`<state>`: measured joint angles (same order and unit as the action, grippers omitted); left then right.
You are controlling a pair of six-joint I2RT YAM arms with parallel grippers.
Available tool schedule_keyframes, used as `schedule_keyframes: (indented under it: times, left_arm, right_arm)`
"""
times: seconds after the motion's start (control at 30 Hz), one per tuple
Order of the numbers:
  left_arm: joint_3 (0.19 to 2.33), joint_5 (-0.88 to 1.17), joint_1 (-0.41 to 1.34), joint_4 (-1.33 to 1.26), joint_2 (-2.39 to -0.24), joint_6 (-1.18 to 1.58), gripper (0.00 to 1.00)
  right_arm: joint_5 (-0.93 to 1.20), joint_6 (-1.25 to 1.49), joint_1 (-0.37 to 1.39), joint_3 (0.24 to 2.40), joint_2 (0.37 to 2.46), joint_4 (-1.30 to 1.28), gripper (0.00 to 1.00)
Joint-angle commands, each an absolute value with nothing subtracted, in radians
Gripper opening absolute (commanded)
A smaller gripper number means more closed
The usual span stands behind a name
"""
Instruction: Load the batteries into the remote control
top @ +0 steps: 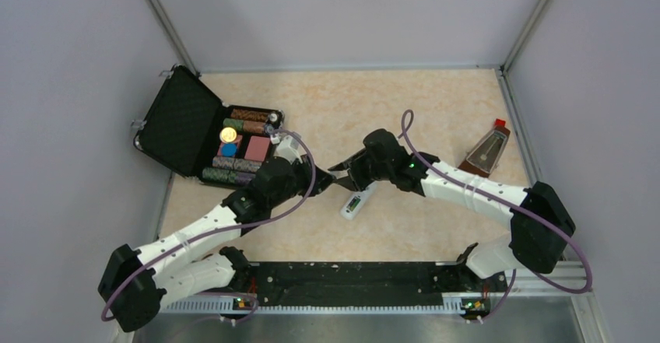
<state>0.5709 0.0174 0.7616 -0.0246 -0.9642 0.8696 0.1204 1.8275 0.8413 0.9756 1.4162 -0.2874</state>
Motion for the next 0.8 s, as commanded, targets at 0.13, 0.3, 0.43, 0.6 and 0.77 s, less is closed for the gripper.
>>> schedule_keyframes:
  times: [0.13,0.3,0.43,0.6,0.77]
  left_arm:
    - [0.632,-0.051,0.764,-0.005,-0.972,0.903,0.0]
    - [0.63,-0.086,0.764,0.06,-0.962,0.914,0.0]
    - [0.63,-0.097,0.762,0.101,-0.94,0.941,0.0]
    - [0.625,-0.109,0.762,0.139,-0.906,0.961,0.0]
    - [0.624,-0.129,0.762,0.166,-0.877,0.975,0.0]
  right_arm:
    - [0.064,1.716,0.835,1.003,1.361,-0.317,0.72]
    - [-0.045,1.607,0.827,0.953,1.223,-0.372,0.7]
    - [-0.134,1.405,0.813,0.885,1.124,-0.468,0.56]
    - [-0.158,1.063,0.812,0.857,1.126,-0.555,0.4]
    - [-0.148,0.88,0.847,0.863,1.227,-0.605,0.33]
